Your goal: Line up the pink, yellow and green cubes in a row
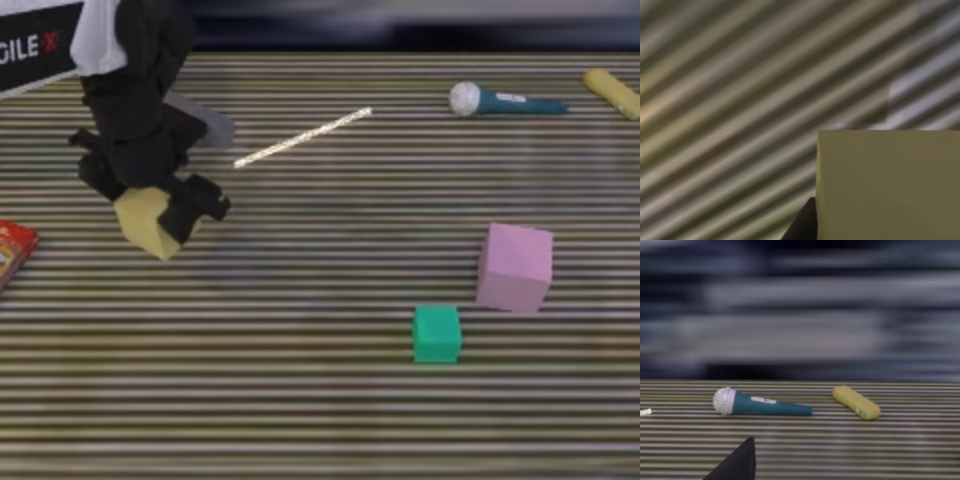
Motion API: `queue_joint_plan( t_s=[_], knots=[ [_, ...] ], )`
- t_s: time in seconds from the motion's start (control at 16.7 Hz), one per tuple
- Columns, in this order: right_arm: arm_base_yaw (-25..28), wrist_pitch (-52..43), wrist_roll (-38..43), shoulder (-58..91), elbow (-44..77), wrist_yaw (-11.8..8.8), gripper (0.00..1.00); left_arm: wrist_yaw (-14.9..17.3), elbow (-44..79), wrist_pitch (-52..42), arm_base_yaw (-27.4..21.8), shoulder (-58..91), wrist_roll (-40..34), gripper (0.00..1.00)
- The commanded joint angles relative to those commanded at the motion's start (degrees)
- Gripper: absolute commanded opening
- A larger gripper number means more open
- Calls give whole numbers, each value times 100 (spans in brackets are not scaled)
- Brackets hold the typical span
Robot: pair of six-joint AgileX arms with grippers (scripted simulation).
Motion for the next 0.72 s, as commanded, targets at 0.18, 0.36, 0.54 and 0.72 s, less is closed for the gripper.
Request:
queue_joint_plan(
  t_s=[0.18,0.36,0.54,0.72],
  knots=[
    [0,0,0,0,0,0,100,0,12,-17,2,-14,0,0],
    [0,0,0,0,0,0,100,-4,28,-17,-77,25,-67,0],
    [0,0,0,0,0,0,100,-14,210,-120,-372,126,-624,0],
    [0,0,0,0,0,0,100,-28,473,-283,-838,267,-1617,0]
  ],
)
